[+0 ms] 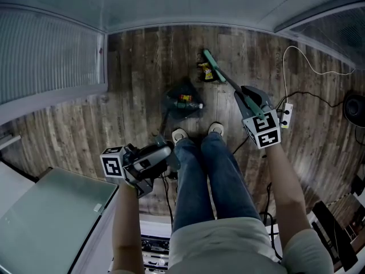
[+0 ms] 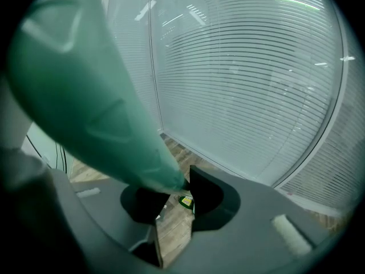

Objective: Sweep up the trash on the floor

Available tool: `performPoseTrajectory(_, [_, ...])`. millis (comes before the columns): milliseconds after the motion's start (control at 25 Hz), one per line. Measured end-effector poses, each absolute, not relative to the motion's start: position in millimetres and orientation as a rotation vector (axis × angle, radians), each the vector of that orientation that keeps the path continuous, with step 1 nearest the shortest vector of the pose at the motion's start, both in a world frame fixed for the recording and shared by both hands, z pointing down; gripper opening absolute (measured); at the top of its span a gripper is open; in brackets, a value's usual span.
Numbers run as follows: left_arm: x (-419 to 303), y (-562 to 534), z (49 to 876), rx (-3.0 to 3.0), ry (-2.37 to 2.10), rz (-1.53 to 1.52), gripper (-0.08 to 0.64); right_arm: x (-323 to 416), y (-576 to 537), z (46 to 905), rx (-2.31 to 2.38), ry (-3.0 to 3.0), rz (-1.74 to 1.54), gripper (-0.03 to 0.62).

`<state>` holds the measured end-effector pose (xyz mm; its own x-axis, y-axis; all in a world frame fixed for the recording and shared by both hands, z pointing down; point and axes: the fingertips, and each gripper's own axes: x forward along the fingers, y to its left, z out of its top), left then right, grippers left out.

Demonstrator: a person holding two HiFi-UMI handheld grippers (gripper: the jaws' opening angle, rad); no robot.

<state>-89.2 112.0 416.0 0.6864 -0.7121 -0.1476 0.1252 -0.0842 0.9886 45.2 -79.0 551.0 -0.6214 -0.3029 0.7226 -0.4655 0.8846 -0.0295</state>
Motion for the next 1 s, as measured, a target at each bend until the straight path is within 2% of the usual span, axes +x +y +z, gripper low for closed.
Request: performPoseTrajectory(1000, [-87,115,417,1.512,-0.502,-0.763,0.071,35,-11,542,0.451,-2.316,0.396,0.097])
